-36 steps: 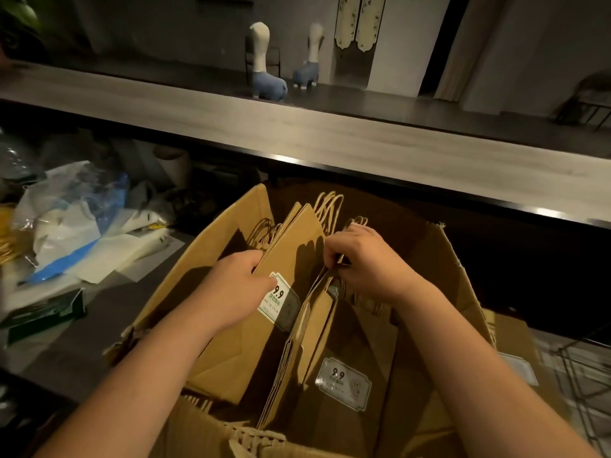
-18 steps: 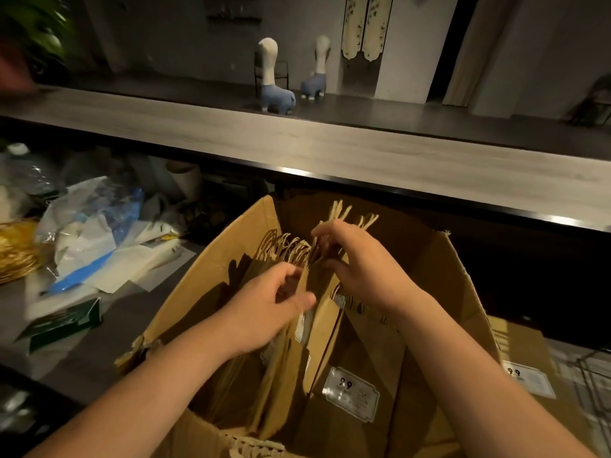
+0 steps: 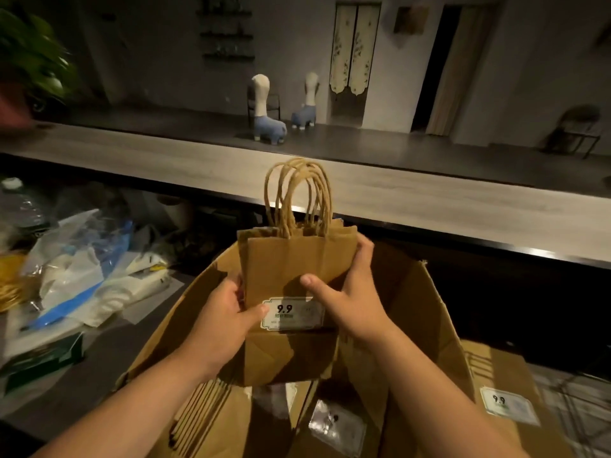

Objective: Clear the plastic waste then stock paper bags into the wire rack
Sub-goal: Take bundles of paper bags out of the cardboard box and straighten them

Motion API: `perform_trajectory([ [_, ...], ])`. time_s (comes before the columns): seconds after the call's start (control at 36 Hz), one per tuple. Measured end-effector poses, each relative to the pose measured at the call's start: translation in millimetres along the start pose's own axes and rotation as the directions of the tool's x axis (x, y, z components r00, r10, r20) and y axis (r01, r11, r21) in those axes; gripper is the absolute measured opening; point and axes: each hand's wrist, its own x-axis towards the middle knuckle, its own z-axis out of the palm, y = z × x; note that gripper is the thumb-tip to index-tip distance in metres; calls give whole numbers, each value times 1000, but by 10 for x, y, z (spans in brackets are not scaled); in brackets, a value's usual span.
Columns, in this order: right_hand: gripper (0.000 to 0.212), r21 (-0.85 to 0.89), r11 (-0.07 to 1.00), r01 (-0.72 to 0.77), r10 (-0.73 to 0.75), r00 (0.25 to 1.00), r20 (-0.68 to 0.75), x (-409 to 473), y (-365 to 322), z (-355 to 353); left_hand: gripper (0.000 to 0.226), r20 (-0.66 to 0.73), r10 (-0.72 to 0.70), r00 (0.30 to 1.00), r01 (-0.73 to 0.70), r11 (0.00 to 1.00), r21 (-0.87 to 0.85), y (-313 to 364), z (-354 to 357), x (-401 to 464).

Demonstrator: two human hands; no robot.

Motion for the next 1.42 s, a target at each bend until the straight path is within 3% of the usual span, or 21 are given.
perform_trajectory([
  [0.06,57,59,995,-81,77,994,78,-2,51,27,41,-38,30,999,-30,1000,8,25,15,-8],
  [0.17,22,86,992,-96,92,994,52,13,85,48,36,-89,56,994,-51,997,57,31,62,-17],
  [0.28,32,160,964,-213,202,976,82,31,147,-8,33,58,-127,990,109,964,244,-15,180,5],
  [0.42,34,187,932,-309,301,951,70,12,235,11,30,52,-233,971,210,937,279,-4,240,35],
  [0.47,32,194,942,-275,270,961,54,-1,186,16,27,36,-203,979,186,946,266,24,253,6],
  [0.58,19,263,958,-118,116,993,22,-12,-9,6,30,-28,-5,1000,10,982,187,88,201,-54],
  [0.67,9,298,954,2,-5,1000,8,-22,-171,85,16,-138,100,985,-70,975,210,120,127,-63],
  [0.75,9,259,965,43,-37,999,-28,6,-207,197,29,-253,147,956,-113,983,147,167,79,-61],
  [0.83,24,221,975,33,-34,999,4,16,-189,336,19,-327,15,945,-4,999,35,103,0,-4],
  [0.94,33,222,961,-164,143,984,107,-21,-68,478,19,-234,-274,933,266,962,-65,-86,-103,112],
  [1.06,33,194,942,-273,242,956,167,-21,-14,524,20,-185,-347,919,335,937,-93,-131,-104,164],
  [1.19,31,178,947,-269,243,958,154,-17,2,506,15,-187,-290,938,275,956,-102,-133,-93,167],
  [1.31,18,159,979,-125,119,992,46,-12,-68,471,28,-243,-167,956,140,982,-126,-137,-152,158],
  [1.42,10,153,987,-38,40,999,-14,20,-158,448,19,-251,-58,966,32,994,-105,-101,-183,141],
])
